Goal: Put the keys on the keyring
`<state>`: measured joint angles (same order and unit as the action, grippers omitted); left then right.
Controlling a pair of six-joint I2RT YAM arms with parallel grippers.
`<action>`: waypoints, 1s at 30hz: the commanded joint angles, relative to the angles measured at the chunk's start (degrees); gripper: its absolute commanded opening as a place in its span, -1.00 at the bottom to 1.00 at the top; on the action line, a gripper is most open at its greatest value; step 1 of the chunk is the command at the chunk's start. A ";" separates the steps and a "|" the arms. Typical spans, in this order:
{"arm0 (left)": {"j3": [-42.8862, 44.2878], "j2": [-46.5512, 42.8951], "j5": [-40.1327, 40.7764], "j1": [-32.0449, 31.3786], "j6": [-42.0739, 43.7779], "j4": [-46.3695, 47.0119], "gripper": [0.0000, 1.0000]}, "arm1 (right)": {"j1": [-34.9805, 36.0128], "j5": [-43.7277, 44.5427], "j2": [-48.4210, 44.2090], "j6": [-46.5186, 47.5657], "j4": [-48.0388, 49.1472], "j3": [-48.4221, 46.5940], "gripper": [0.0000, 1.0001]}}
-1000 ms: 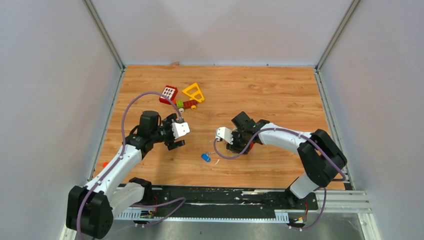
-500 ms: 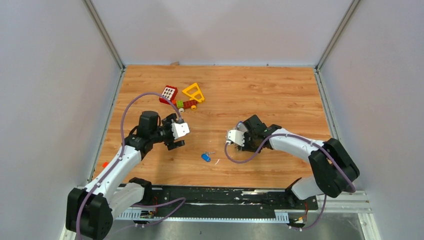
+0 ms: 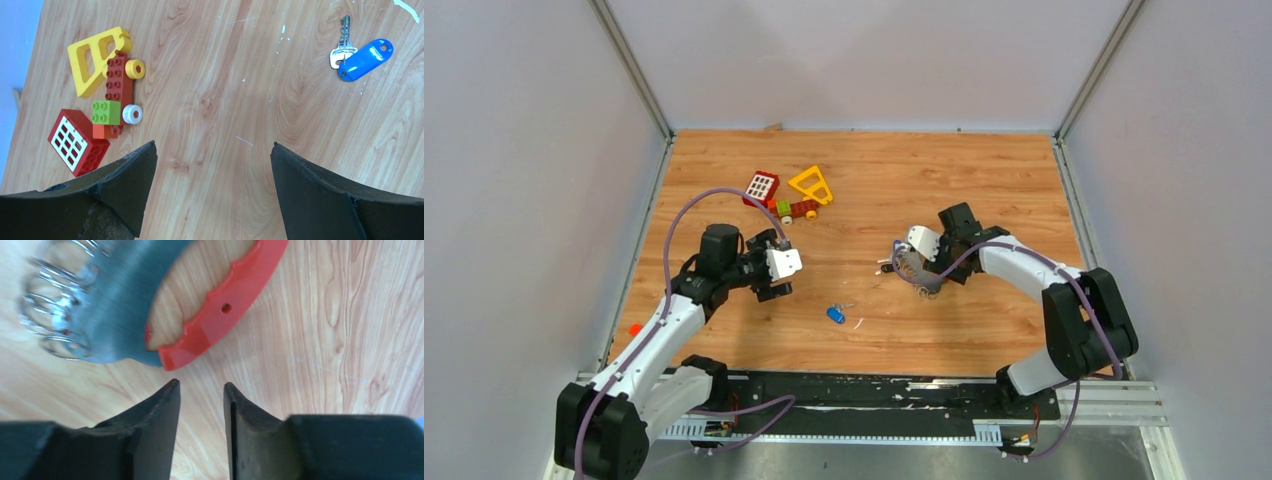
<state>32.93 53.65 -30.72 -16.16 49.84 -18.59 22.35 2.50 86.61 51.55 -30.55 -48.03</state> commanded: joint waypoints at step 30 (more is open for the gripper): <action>-0.28 -0.48 -0.94 -0.37 -0.89 1.47 0.82 | 3.71 -26.46 9.78 -4.13 -6.87 -11.94 -0.40</action>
<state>32.93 53.19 -30.39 -16.16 48.95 -18.33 25.82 -22.44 95.29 44.69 -37.56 -57.74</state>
